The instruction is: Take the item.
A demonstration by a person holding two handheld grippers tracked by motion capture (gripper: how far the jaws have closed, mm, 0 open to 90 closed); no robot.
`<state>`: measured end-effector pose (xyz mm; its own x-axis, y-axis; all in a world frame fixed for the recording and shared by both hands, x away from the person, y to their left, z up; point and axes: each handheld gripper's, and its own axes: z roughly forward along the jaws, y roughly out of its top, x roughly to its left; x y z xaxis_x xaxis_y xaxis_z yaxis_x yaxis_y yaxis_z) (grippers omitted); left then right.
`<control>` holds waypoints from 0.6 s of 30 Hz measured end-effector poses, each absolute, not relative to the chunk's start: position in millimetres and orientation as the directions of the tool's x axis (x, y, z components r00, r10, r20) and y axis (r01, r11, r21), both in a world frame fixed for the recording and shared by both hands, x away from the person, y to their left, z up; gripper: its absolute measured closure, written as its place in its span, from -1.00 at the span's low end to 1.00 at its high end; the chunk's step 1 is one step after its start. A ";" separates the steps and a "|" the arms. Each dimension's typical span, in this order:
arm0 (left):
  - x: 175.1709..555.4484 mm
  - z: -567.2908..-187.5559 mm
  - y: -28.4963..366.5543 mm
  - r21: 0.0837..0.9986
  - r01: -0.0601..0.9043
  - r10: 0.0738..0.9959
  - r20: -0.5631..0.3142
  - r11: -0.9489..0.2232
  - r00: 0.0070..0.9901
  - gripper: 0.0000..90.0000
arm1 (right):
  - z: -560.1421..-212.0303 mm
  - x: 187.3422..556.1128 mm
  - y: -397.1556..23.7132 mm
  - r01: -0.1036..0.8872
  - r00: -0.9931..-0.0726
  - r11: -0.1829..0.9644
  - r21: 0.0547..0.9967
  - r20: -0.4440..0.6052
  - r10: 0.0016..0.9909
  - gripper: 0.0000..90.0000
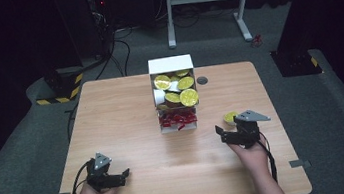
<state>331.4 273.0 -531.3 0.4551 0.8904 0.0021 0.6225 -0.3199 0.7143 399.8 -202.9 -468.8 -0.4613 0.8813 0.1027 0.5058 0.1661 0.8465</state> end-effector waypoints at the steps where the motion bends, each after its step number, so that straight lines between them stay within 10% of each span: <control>1: 331.4 -531.3 273.0 0.714 0.622 0.891 0.002 -0.320 0.455 -0.97 | -469.0 396.9 -201.5 0.502 -0.469 0.171 0.848 0.100 0.878 -0.65; 18: 338.2 -530.2 272.3 0.706 0.617 0.873 0.003 -0.348 0.489 -0.97 | -509.0 360.7 -162.3 0.570 -0.545 0.304 0.764 0.074 0.835 -0.71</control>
